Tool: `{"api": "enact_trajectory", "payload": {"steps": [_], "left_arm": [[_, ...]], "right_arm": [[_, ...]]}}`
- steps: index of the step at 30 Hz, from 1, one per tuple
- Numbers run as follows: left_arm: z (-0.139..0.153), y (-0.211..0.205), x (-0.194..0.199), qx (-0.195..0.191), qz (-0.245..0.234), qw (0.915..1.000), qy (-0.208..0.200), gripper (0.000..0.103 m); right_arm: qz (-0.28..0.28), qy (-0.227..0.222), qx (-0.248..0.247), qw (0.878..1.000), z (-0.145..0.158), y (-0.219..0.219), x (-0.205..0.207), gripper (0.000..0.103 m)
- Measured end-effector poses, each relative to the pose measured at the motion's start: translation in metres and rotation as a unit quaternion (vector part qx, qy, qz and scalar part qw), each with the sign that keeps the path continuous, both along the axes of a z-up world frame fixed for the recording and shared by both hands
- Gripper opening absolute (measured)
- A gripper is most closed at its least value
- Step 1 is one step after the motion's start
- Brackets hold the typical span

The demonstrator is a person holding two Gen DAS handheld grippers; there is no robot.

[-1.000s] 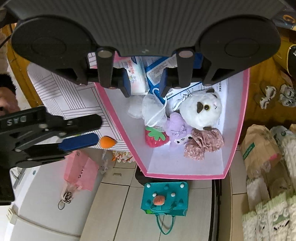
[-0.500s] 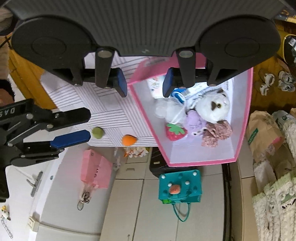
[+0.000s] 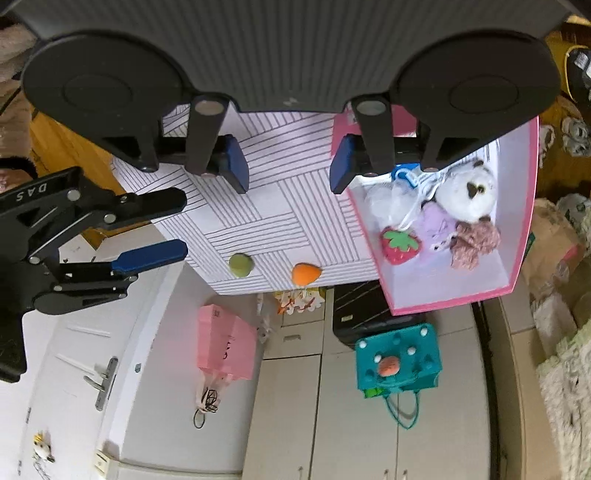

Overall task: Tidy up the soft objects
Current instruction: 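Raise both grippers out of the box and back over the table, then move the left gripper to the orange sponge while the right gripper reaches the green sponge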

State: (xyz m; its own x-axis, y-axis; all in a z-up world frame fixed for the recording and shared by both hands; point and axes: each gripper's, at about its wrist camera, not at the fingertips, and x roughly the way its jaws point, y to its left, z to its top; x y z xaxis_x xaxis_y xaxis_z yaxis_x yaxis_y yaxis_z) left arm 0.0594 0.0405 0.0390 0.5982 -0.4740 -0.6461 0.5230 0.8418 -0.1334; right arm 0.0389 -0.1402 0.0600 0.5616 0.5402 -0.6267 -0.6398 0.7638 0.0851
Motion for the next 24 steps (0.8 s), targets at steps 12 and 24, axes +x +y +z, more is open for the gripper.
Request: {"api": "enact_trajectory", "payload": {"steps": [12, 24], "left_arm": [[-0.005, -0.058, 0.020, 0.013, -0.021, 0.9997, 0.001, 0.052], [-0.038, -0.114, 0.071, 0.009, 0.014, 0.9996, -0.023, 0.056]], "right_arm": [[-0.071, -0.002, 0.010, 0.997, -0.022, -0.062, 0.004, 0.060], [-0.123, -0.036, -0.011, 0.992, -0.065, -0.104, 0.040, 0.066]]}}
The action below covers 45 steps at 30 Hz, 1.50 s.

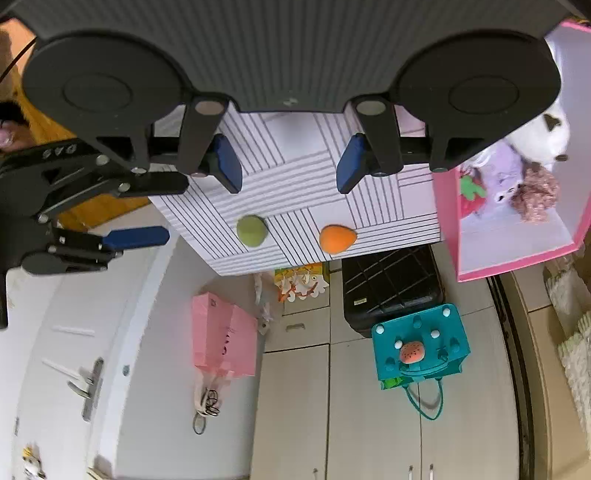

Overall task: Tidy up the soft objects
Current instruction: 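Move the left gripper to the orange sponge while the right gripper reaches the green sponge, then close the left gripper on the orange sponge while the right gripper grasps the green sponge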

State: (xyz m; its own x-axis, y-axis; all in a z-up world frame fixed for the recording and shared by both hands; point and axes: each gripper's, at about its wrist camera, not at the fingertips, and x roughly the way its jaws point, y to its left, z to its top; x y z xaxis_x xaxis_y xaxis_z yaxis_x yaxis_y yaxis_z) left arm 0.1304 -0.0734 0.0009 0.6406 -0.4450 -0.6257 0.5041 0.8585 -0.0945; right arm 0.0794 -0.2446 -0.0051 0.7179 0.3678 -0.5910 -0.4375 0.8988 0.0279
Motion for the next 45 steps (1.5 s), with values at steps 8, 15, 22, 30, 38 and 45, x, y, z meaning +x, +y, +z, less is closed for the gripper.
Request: {"api": "enact_trajectory", "payload": {"steps": [8, 15, 22, 30, 38, 45], "left_arm": [[-0.025, -0.025, 0.034, -0.017, 0.054, 0.9980, -0.030, 0.064], [-0.060, -0.041, 0.066, -0.017, 0.077, 0.9964, -0.030, 0.064], [-0.084, -0.054, 0.096, -0.026, 0.108, 0.9925, -0.051, 0.064], [-0.105, -0.070, 0.137, 0.002, 0.131, 0.9902, -0.049, 0.064], [-0.117, -0.077, 0.153, -0.005, 0.187, 0.9817, -0.035, 0.062], [-0.125, -0.088, 0.158, 0.018, 0.199, 0.9784, -0.054, 0.062]], "right_arm": [[-0.030, 0.002, 0.018, 0.999, -0.042, -0.031, 0.045, 0.066], [-0.056, -0.024, 0.042, 0.997, -0.079, -0.049, 0.070, 0.066], [-0.071, -0.024, 0.030, 0.997, -0.103, -0.053, 0.098, 0.066], [-0.083, 0.008, 0.041, 0.996, -0.119, -0.053, 0.119, 0.066], [-0.092, 0.014, 0.041, 0.995, -0.129, -0.052, 0.125, 0.066], [-0.090, 0.018, 0.053, 0.994, -0.129, -0.054, 0.125, 0.050]]}}
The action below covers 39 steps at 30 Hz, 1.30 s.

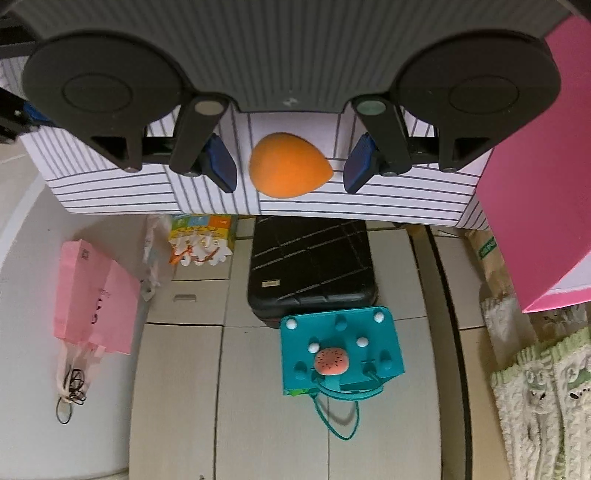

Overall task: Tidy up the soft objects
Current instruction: 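Close the left gripper on the orange sponge while the right gripper grasps the green sponge, then lift both sponges and carry them over the pink box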

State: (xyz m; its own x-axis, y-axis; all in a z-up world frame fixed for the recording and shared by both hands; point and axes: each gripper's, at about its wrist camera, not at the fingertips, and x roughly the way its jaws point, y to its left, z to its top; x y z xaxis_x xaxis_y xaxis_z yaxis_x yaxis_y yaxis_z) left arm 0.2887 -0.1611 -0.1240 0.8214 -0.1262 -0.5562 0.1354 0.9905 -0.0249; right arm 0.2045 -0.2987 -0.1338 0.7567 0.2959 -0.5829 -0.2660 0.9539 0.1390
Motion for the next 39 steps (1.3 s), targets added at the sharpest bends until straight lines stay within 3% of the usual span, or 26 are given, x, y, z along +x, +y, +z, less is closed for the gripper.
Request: {"api": "enact_trajectory", "payload": {"steps": [5, 8, 12, 16, 33, 39], "left_arm": [[-0.004, 0.001, 0.001, 0.016, 0.006, 0.9998, -0.011, 0.063], [-0.004, 0.000, -0.001, 0.007, -0.012, 0.9999, -0.007, 0.044], [-0.004, -0.006, -0.008, 0.033, -0.024, 0.9990, -0.016, 0.041], [0.002, 0.002, -0.016, 0.002, -0.029, 0.9995, -0.006, 0.041], [0.043, 0.033, -0.086, -0.039, -0.053, 0.9978, 0.002, 0.041], [0.061, 0.046, -0.118, -0.037, -0.058, 0.9976, 0.005, 0.042]], "right_arm": [[-0.011, -0.004, -0.005, 1.000, -0.002, -0.001, -0.001, 0.044], [-0.009, -0.007, -0.009, 1.000, -0.003, 0.001, -0.002, 0.044], [-0.009, -0.007, -0.011, 1.000, -0.003, 0.001, -0.002, 0.044], [-0.012, -0.007, -0.011, 1.000, -0.001, 0.002, -0.005, 0.044], [-0.018, -0.009, -0.013, 1.000, 0.025, 0.016, -0.057, 0.044], [-0.006, 0.039, 0.004, 0.999, 0.035, 0.020, -0.080, 0.044]]}}
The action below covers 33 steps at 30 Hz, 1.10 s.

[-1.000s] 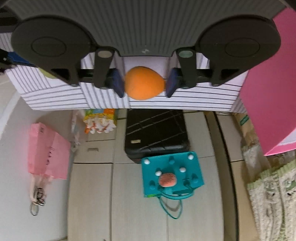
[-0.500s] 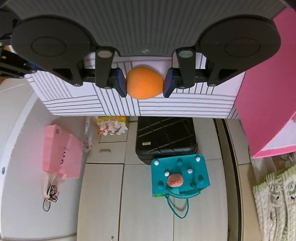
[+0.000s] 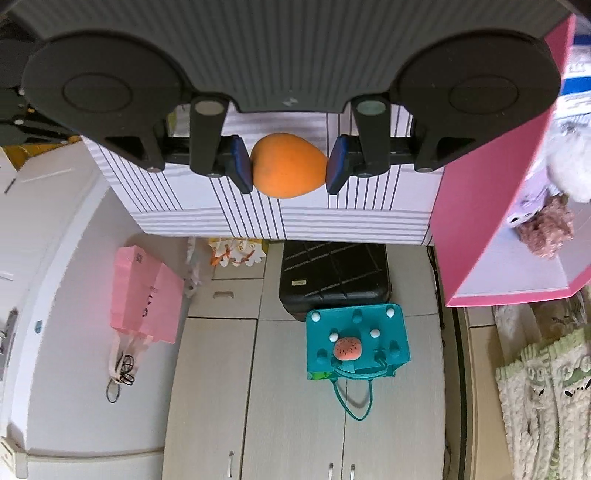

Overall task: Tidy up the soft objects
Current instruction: 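Lift both sponges and carry them over the pink box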

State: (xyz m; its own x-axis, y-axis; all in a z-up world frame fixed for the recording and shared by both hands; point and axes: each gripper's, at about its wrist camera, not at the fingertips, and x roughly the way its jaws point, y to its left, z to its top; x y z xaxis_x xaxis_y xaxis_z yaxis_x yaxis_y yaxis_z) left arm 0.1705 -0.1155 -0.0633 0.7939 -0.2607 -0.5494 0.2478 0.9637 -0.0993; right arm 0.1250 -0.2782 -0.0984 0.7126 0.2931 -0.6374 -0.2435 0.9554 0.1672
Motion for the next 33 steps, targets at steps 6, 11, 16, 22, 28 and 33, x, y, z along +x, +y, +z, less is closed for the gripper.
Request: {"api": "enact_trajectory", "payload": {"steps": [6, 11, 16, 22, 28, 33], "left_arm": [[0.014, 0.022, -0.030, -0.018, -0.016, 0.9997, 0.007, 0.043], [0.025, 0.045, -0.051, -0.027, -0.039, 0.9989, 0.010, 0.043], [0.051, 0.073, -0.084, -0.029, -0.054, 0.9977, -0.029, 0.043], [0.081, 0.109, -0.112, -0.038, -0.076, 0.9949, -0.055, 0.043], [0.086, 0.148, -0.123, -0.054, -0.105, 0.9918, -0.050, 0.043], [0.085, 0.181, -0.121, -0.058, -0.097, 0.9924, -0.048, 0.043]], "right_arm": [[0.006, 0.017, 0.015, 1.000, 0.012, 0.009, -0.029, 0.044], [0.021, 0.019, 0.034, 0.999, 0.031, 0.020, -0.059, 0.044], [0.050, 0.016, 0.038, 0.998, 0.053, 0.037, -0.077, 0.044], [0.097, 0.010, 0.041, 0.994, 0.080, 0.066, -0.089, 0.045], [0.141, -0.009, 0.025, 0.990, 0.105, 0.102, -0.088, 0.045], [0.172, -0.029, 0.006, 0.985, 0.122, 0.133, -0.081, 0.045]]}}
